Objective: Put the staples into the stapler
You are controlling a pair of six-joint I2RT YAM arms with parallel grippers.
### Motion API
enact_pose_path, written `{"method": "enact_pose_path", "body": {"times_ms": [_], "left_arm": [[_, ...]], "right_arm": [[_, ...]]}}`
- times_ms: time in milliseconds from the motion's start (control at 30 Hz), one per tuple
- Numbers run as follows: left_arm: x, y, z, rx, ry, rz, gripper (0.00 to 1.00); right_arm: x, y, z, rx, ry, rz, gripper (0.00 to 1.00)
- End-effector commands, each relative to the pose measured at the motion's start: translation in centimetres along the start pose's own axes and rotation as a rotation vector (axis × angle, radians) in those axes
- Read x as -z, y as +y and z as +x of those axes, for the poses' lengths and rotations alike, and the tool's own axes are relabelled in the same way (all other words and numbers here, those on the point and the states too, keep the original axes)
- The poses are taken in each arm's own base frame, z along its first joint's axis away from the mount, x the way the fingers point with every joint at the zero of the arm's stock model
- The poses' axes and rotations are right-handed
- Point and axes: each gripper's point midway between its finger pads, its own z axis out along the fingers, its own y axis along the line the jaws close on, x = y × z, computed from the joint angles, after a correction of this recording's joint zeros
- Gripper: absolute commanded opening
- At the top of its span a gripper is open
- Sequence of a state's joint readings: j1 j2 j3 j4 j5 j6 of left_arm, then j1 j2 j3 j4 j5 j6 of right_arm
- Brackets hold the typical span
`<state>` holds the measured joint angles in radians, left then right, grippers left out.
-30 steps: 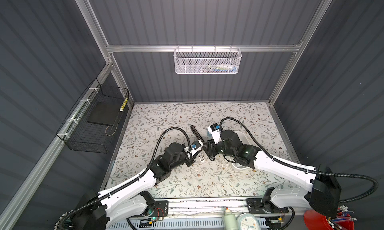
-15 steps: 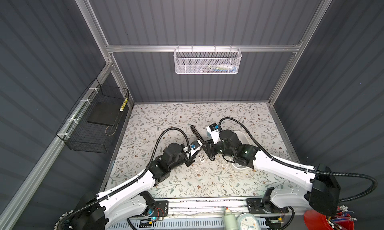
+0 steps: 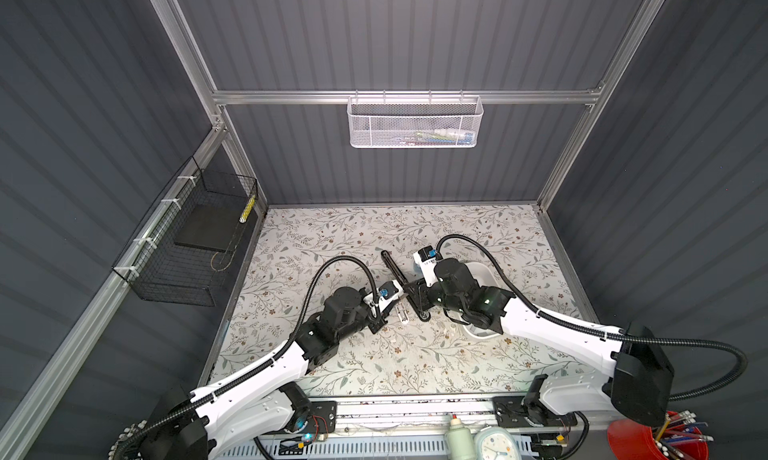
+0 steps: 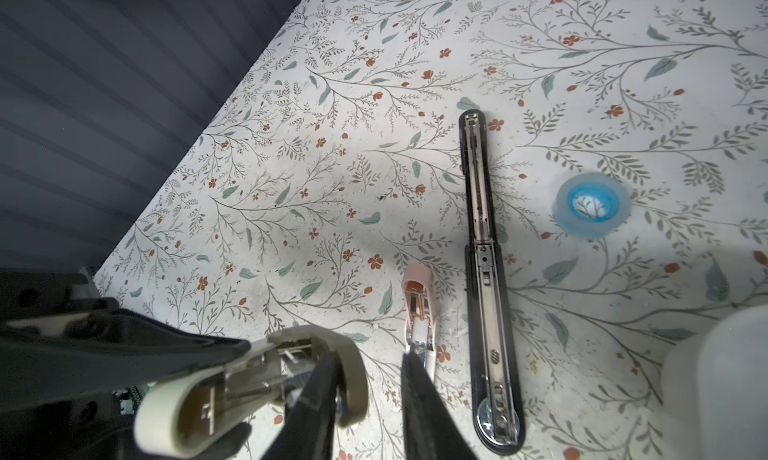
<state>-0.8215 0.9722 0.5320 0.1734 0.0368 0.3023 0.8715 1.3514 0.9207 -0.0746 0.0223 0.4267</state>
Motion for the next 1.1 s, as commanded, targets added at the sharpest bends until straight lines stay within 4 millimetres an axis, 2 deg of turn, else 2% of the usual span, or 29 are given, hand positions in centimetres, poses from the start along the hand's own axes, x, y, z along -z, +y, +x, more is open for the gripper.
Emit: {"method": "enact_pose_path", "body": {"times_ms": [0, 400, 767, 1067], "left_arm": [[0.6, 0.6, -2.3, -0.001, -0.087, -0.018, 0.0], [0.8, 0.5, -2.5, -0.001, -0.104, -0.018, 0.0], [1.8, 0.2, -3.4, -0.002, -0.174, -0.006, 0.0], [2.6, -0.6, -4.3, -0.024, -0.229, 0.034, 0.0]], "right_arm": [[-0.2, -0.7, 0.3, 0.001, 0.026, 0.045, 0.28], [-0.8, -1.6, 0.6, -0.006, 0.056, 0.104, 0.28], [-1.5, -1.9, 1.1, -0.013, 0.086, 0.128, 0.31], [-1.9, -2.0, 1.3, -0.017, 0.099, 0.131, 0.42]]}}
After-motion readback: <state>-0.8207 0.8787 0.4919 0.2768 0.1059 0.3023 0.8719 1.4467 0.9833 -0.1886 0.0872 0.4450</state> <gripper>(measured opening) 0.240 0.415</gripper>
